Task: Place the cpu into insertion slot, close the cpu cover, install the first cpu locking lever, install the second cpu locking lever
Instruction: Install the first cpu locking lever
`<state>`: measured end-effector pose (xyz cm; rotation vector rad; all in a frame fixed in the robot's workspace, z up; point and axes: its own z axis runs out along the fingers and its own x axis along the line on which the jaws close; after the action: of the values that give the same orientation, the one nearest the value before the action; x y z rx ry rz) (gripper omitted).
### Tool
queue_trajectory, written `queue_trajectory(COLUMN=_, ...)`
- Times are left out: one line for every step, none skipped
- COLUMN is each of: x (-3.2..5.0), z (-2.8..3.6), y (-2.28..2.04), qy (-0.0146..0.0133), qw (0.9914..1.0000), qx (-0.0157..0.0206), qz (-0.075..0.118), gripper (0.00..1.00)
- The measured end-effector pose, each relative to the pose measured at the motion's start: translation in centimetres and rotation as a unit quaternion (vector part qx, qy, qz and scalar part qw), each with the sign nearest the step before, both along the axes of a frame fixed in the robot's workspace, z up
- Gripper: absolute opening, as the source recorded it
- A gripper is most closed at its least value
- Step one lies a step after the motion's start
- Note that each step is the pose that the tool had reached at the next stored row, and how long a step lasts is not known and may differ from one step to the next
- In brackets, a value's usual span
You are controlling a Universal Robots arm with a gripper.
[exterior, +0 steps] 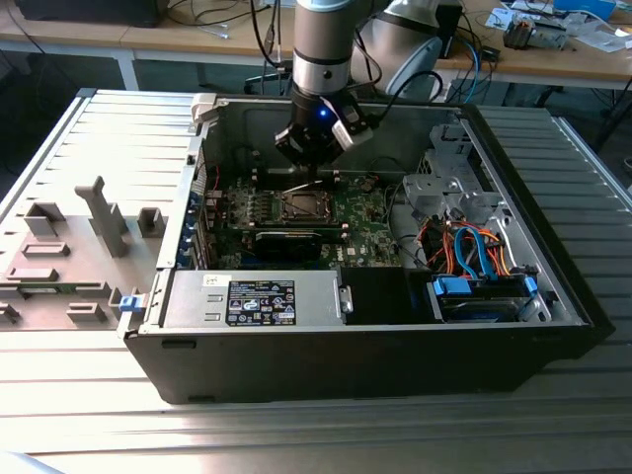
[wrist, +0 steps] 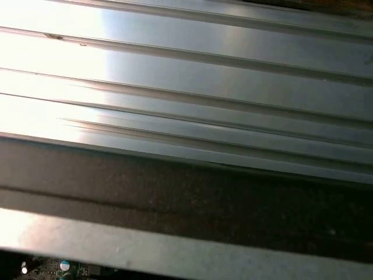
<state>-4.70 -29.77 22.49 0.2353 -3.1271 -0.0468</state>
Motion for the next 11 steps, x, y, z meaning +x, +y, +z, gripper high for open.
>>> queue_trajectory(x=0.0, z=0.15, y=0.0, qy=-0.0001, qw=1.0, qx=0.0, qz=0.0, gripper=0.11)
queue_trajectory(x=0.0, z=0.33, y=0.0, qy=-0.0001, qw=1.0, qx=0.0, qz=0.0, gripper=0.11)
queue_trajectory(x=0.0, z=0.48, y=0.0, qy=-0.0001, qw=1.0, qx=0.0, qz=0.0, gripper=0.11)
queue_trajectory(x=0.0, z=0.56, y=0.0, qy=-0.0001, qw=1.0, qx=0.0, qz=0.0, gripper=0.11)
queue_trajectory(x=0.0, z=0.57, y=0.01, qy=-0.0002, qw=1.0, qx=0.0001, qz=0.0, gripper=0.11)
queue_trajectory(x=0.0, z=0.61, y=0.0, qy=-0.0001, qw=1.0, qx=0.0, qz=0.0, gripper=0.11)
queue_trajectory(x=0.0, z=0.63, y=0.0, qy=-0.0001, qw=1.0, qx=0.0, qz=0.0, gripper=0.11)
queue_trajectory(x=0.0, z=0.63, y=0.0, qy=-0.0002, qw=1.0, qx=0.0001, qz=0.0, gripper=0.11)
queue_trajectory(x=0.0, z=0.64, y=0.0, qy=-0.0001, qw=1.0, qx=0.0001, qz=0.0, gripper=0.11)
queue_trajectory(x=0.0, z=0.64, y=0.0, qy=-0.0001, qw=1.0, qx=0.0, qz=0.0, gripper=0.11)
queue_trajectory(x=0.0, z=0.65, y=0.0, qy=-0.0001, qw=1.0, qx=-0.0001, qz=0.0, gripper=0.11)
